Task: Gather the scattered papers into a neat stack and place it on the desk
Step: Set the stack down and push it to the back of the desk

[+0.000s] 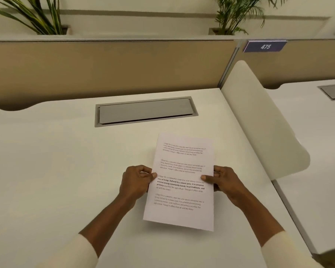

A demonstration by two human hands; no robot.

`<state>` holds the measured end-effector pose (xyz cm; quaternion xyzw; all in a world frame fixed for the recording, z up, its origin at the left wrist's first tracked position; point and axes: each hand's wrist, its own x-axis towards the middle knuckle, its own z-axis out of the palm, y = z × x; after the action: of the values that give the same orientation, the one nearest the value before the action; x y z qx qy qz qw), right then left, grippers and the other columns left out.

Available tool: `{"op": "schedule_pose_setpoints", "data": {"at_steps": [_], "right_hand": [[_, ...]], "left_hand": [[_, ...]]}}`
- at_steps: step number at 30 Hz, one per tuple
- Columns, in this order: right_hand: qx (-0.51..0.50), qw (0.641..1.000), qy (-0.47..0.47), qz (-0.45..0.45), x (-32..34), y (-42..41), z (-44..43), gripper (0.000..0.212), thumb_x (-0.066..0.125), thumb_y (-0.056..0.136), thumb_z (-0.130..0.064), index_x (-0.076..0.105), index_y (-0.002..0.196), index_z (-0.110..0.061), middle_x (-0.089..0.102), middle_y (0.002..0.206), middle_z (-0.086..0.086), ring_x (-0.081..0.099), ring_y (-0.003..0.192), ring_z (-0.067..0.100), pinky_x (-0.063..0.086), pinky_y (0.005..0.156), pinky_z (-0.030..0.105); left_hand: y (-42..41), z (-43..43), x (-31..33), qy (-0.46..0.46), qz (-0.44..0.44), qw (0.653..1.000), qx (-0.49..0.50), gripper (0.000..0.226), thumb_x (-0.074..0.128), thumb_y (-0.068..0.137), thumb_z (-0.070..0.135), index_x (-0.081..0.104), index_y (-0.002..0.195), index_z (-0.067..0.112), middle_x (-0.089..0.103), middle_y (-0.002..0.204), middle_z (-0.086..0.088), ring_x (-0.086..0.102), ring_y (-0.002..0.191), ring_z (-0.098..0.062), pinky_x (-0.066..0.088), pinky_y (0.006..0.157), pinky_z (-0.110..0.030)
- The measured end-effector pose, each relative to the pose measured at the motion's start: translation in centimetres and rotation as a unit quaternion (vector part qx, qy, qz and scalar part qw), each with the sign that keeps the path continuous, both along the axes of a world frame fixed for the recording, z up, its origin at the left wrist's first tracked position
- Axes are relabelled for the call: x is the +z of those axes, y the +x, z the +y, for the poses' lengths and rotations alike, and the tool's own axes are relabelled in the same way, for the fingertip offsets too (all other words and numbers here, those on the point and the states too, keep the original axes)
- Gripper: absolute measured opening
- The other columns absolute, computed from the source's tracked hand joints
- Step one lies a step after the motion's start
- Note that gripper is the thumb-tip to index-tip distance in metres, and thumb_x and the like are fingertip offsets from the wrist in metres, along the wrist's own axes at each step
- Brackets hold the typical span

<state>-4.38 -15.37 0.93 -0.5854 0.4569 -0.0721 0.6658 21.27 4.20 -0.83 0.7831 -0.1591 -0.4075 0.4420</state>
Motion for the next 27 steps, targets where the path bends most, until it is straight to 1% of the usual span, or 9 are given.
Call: {"op": "schedule_pose_setpoints", "data": {"at_steps": [5, 9, 10, 14, 16, 20, 21, 24, 27], "right_hand": [[0.023, 0.998, -0.030, 0.046, -0.4, 0.6, -9.4, 0.032, 0.090, 0.087, -0.013, 0.082, 0.118, -0.010, 0.087, 0.107, 0.005, 0.086, 0.095, 0.026, 0.070, 0.075, 0.037], [0.030, 0.994, -0.074, 0.079, -0.3, 2.1, -16.1, 0.022, 0.090, 0.088, -0.010, 0.081, 0.108, -0.011, 0.088, 0.090, -0.004, 0.086, 0.079, 0.016, 0.068, 0.065, 0.029], [0.028, 0.992, -0.087, 0.083, -0.3, 2.4, -17.5, 0.020, 0.090, 0.088, -0.010, 0.080, 0.105, -0.012, 0.087, 0.090, -0.003, 0.085, 0.078, 0.016, 0.068, 0.066, 0.030], [0.006, 0.988, -0.119, 0.101, -1.0, 4.0, -22.6, 0.018, 0.088, 0.088, -0.008, 0.079, 0.101, -0.016, 0.084, 0.106, 0.006, 0.082, 0.094, 0.027, 0.068, 0.087, 0.046], [-0.004, 0.985, -0.131, 0.113, -1.3, 5.0, -25.0, 0.015, 0.088, 0.089, -0.009, 0.078, 0.098, -0.015, 0.083, 0.107, 0.009, 0.081, 0.095, 0.028, 0.067, 0.088, 0.047], [-0.011, 0.976, -0.165, 0.142, -2.1, 7.4, -29.5, 0.014, 0.089, 0.087, -0.013, 0.077, 0.094, -0.012, 0.081, 0.105, 0.010, 0.078, 0.091, 0.027, 0.063, 0.076, 0.038], [-0.012, 0.973, -0.175, 0.152, -2.3, 8.0, -30.5, 0.017, 0.090, 0.087, -0.014, 0.078, 0.098, -0.009, 0.081, 0.106, 0.010, 0.077, 0.092, 0.028, 0.064, 0.077, 0.041], [-0.014, 0.964, -0.199, 0.177, -3.1, 9.5, -33.0, 0.028, 0.091, 0.086, -0.017, 0.079, 0.108, -0.004, 0.080, 0.111, 0.013, 0.078, 0.101, 0.033, 0.066, 0.093, 0.050], [-0.014, 0.954, -0.222, 0.199, -3.7, 10.8, -34.6, 0.024, 0.092, 0.086, -0.021, 0.075, 0.100, -0.009, 0.078, 0.114, 0.011, 0.076, 0.105, 0.033, 0.063, 0.098, 0.051]], "left_hand": [[-1.8, -7.5, 0.0, 0.018, -0.006, 0.999, 0.041, 0.016, 0.087, 0.093, 0.022, 0.076, 0.090, 0.011, 0.086, 0.087, -0.004, 0.085, 0.082, -0.032, 0.070, 0.081, -0.052], [-2.3, -14.1, 0.0, 0.029, -0.059, 0.996, 0.059, 0.018, 0.087, 0.092, 0.024, 0.072, 0.083, 0.019, 0.084, 0.085, 0.002, 0.083, 0.074, -0.023, 0.070, 0.070, -0.041], [-2.3, -15.7, -0.1, 0.026, -0.062, 0.996, 0.061, 0.018, 0.087, 0.093, 0.023, 0.072, 0.083, 0.019, 0.084, 0.086, 0.001, 0.083, 0.075, -0.024, 0.071, 0.072, -0.042], [-1.5, -21.6, -0.7, 0.022, -0.065, 0.995, 0.070, 0.017, 0.086, 0.091, 0.024, 0.072, 0.084, 0.020, 0.084, 0.089, -0.002, 0.083, 0.081, -0.027, 0.070, 0.080, -0.051], [-0.8, -24.3, -1.0, 0.024, -0.069, 0.994, 0.077, 0.018, 0.087, 0.090, 0.024, 0.072, 0.082, 0.020, 0.084, 0.093, -0.003, 0.083, 0.085, -0.029, 0.069, 0.083, -0.052], [0.5, -28.8, -1.8, 0.028, -0.071, 0.993, 0.087, 0.020, 0.087, 0.090, 0.023, 0.070, 0.079, 0.020, 0.083, 0.097, -0.004, 0.082, 0.091, -0.031, 0.069, 0.085, -0.052], [0.8, -29.8, -2.0, 0.028, -0.074, 0.993, 0.090, 0.023, 0.087, 0.090, 0.023, 0.069, 0.077, 0.021, 0.082, 0.097, -0.003, 0.081, 0.091, -0.032, 0.068, 0.086, -0.052], [1.3, -32.4, -2.6, 0.033, -0.091, 0.991, 0.093, 0.030, 0.087, 0.091, 0.021, 0.065, 0.071, 0.023, 0.079, 0.094, 0.000, 0.080, 0.092, -0.033, 0.068, 0.087, -0.049], [1.7, -34.3, -3.1, 0.038, -0.091, 0.991, 0.091, 0.031, 0.086, 0.092, 0.020, 0.066, 0.069, 0.020, 0.080, 0.093, -0.002, 0.080, 0.091, -0.031, 0.068, 0.087, -0.047]]}}
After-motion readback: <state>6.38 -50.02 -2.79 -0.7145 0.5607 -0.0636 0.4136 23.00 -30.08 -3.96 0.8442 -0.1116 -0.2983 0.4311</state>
